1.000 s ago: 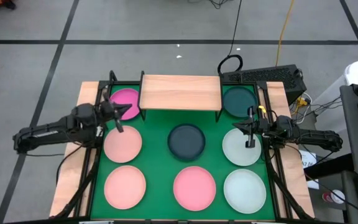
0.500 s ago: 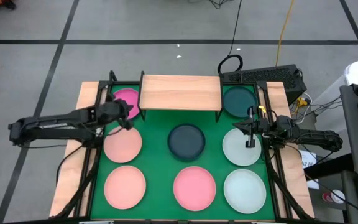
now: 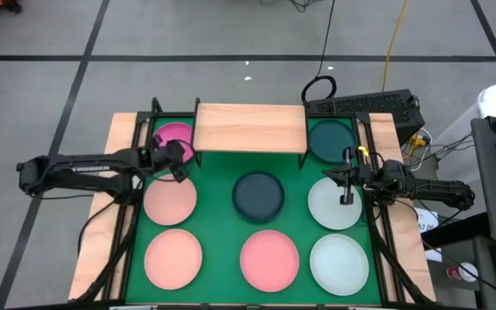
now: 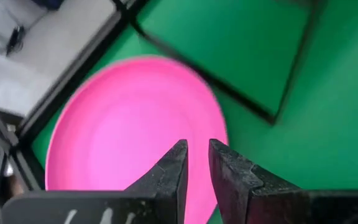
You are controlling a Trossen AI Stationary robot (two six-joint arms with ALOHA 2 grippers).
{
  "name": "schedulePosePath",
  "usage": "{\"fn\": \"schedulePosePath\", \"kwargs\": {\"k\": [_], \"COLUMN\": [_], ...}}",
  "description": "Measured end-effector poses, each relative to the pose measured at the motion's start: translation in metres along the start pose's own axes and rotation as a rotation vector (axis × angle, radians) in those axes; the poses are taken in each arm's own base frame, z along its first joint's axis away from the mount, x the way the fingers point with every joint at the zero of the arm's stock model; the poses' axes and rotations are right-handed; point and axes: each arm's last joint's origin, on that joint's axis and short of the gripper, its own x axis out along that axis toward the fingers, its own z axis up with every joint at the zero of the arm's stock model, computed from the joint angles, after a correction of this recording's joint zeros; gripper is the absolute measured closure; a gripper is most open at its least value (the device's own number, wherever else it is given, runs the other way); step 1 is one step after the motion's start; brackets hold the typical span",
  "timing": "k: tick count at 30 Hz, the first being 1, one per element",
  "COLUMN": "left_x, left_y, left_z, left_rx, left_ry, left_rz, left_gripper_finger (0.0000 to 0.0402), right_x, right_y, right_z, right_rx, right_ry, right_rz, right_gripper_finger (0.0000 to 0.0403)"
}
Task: Place and stack plates onto a shelf
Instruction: Put the dark pink plate on the shelf
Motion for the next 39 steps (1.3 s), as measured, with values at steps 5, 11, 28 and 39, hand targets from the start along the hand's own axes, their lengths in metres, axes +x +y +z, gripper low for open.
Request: {"fn": "schedulePosePath", "kwargs": {"k": [5, 11, 28, 39], "left_x": [0.015, 0.033, 0.045, 0.034], "left_y": [-0.004, -0.014, -0.019, -0.02], "left_z": [-0.002, -0.007, -0.012, 0.006], "left_rx": [0.047, 0.114, 0.16, 0.128], "left_ry": [0.1, 0.212, 0.29, 0.276], "left_rz": [-0.005, -0.026, -0.013, -0.072], "left_gripper_finger": [0.0329, 0.0329, 0.0329, 0.0329], "right_x": [0.0, 0.0, 0.0, 0.0], "right_y": [0.0, 0.0, 0.0, 0.0], "right_z": [0.0, 0.0, 0.0, 0.0], "right_rx": [0.0, 0.0, 0.0, 0.0], "right_ry": [0.0, 0.0, 0.0, 0.0], "right_rz": [0.0, 0.0, 0.0, 0.0], "right_gripper_finger": [0.0403, 0.0403, 0.0403, 0.0403]}}
